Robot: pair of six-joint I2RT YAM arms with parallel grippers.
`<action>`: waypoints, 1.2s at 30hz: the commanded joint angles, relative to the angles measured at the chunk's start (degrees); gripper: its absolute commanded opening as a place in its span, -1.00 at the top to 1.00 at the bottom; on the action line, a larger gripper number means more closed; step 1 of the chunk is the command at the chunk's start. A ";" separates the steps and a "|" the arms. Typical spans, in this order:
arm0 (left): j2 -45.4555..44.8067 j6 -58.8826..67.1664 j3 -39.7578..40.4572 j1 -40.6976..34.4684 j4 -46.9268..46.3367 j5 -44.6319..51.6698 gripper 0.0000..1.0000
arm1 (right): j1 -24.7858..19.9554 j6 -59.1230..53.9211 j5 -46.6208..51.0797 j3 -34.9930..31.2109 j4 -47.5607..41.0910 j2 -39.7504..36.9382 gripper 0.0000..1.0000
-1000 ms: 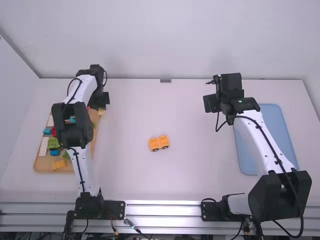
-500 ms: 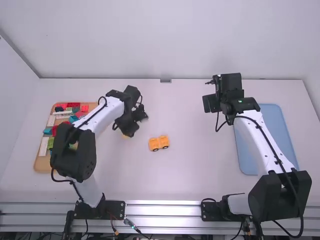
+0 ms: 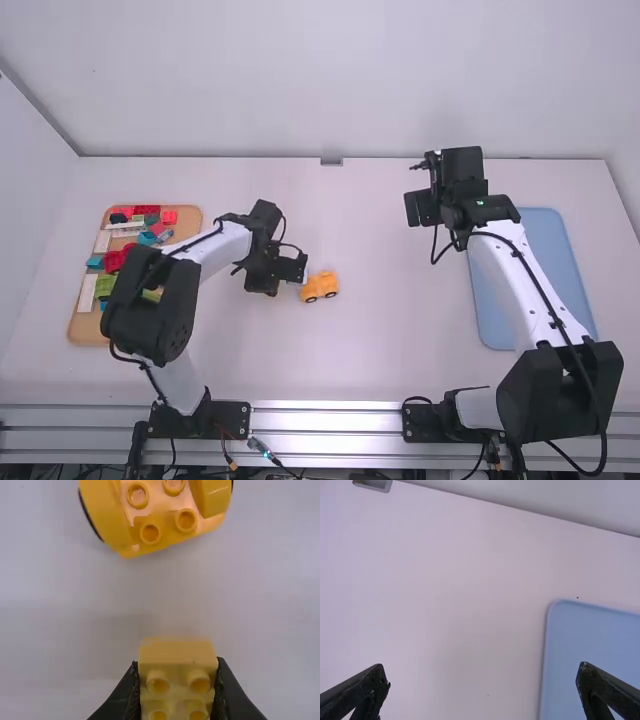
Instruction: Assemble lego blocks to make yellow taxi
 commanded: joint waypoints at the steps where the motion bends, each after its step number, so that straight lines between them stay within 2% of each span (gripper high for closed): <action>1: -0.42 0.92 -1.95 0.02 1.77 1.55 0.74 | 0.09 0.20 -1.36 2.14 -0.44 -0.15 -0.98; 12: -0.37 -4.20 -6.36 0.02 10.71 1.53 0.38 | 0.04 0.20 -1.51 2.14 -0.90 -0.15 -0.98; 14: -0.37 -4.20 -6.99 0.02 11.45 1.36 0.10 | 0.04 0.20 -1.51 2.14 -0.87 -0.15 -0.98; 15: -0.37 -4.22 -7.28 0.04 11.63 1.36 -0.21 | 0.04 0.17 -1.49 2.14 -0.85 -0.15 -0.98; 16: -0.37 -4.20 -7.30 0.04 11.63 1.33 -0.98 | 0.04 0.17 -1.51 2.14 -0.87 -0.15 -0.98; 24: -1.09 -3.98 -4.17 0.92 8.94 4.20 -0.98 | 0.00 -1.77 -1.46 2.14 -0.83 -0.15 -0.98; 29: -2.80 4.33 -2.40 7.19 3.19 16.48 -0.98 | 0.11 -4.76 -3.45 2.14 -1.01 -0.15 -0.98; 31: -2.82 4.63 -2.43 9.88 2.95 21.24 -0.98 | 0.09 -10.19 -9.77 1.68 -0.94 -0.09 -0.98; 34: -2.82 6.12 -3.30 15.56 3.10 30.93 -0.98 | -0.13 -28.41 -30.10 -2.01 1.90 -0.04 -0.98; 36: -2.80 8.68 -3.98 17.20 3.19 34.45 -0.98 | -0.52 -35.10 -37.44 -4.76 4.11 -0.04 -0.98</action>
